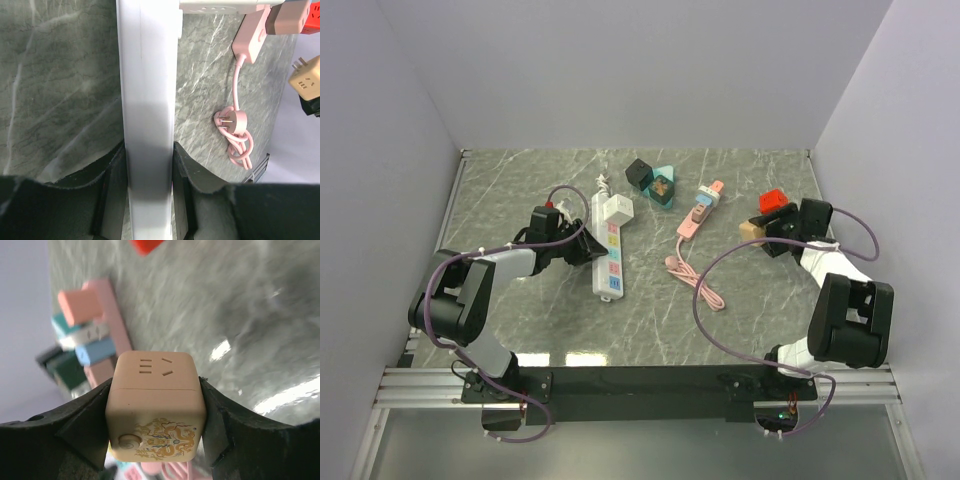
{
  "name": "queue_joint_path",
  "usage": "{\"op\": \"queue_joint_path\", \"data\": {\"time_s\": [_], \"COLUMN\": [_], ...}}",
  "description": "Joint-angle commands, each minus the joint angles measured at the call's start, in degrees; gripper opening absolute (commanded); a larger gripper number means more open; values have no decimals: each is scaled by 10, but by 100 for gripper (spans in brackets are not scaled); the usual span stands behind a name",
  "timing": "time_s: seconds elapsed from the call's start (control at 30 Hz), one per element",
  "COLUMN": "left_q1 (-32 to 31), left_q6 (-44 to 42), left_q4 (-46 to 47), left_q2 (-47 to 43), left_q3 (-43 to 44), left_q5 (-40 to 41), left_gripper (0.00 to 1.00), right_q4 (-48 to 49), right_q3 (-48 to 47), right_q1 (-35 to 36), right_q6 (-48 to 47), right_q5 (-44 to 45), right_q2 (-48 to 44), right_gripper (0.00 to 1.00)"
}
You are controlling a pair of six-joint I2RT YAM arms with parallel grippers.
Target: Pull the plug off the socket
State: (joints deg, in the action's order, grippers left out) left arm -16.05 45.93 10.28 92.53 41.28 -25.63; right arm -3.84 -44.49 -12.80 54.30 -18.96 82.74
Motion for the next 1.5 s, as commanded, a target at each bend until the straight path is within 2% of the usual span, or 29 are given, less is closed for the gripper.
{"op": "queue_joint_path", "data": {"time_s": [0.0, 0.17, 0.27, 0.43, 0.83, 0.9, 0.93, 0.97, 1.07, 1.13, 1.27, 1.47], "left_q1": [8, 8, 8, 8, 8, 8, 8, 8, 8, 8, 8, 8], "left_q6": [-29, -27, -26, -26, -30, -30, -30, -30, -32, -31, -33, -34], "left_q4": [-40, -40, -38, -40, -45, -45, -45, -45, -44, -42, -41, -38], "left_q2": [12, 12, 14, 17, 20, 22, 24, 26, 33, 35, 34, 35], "left_q3": [3, 1, -1, 2, -3, -1, 0, 3, 6, 6, 6, 6], "left_q5": [52, 52, 51, 50, 49, 47, 47, 45, 42, 40, 40, 39], "left_gripper": [0, 1, 1, 1, 1, 1, 1, 1, 1, 1, 1, 1], "right_q4": [66, 84, 79, 118, 134, 135, 132, 130, 118, 106, 65, -18], "right_q3": [9, 29, 12, 4, -66, -77, -82, -84, -95, -98, -102, -109], "right_q1": [-10, -27, -31, -38, -43, -43, -43, -43, -43, -43, -43, -44], "right_q6": [64, 90, 92, 110, 133, 131, 131, 132, 131, 134, 143, 143], "right_q5": [96, 200, 218, 227, 222, 215, 216, 213, 209, 205, 205, 205], "right_q2": [-22, -23, 12, 63, 160, 171, 175, 177, 190, 193, 182, 154], "right_gripper": [0, 0, 0, 0, 0, 10, 18, 36, 64, 72, 81, 89]}}
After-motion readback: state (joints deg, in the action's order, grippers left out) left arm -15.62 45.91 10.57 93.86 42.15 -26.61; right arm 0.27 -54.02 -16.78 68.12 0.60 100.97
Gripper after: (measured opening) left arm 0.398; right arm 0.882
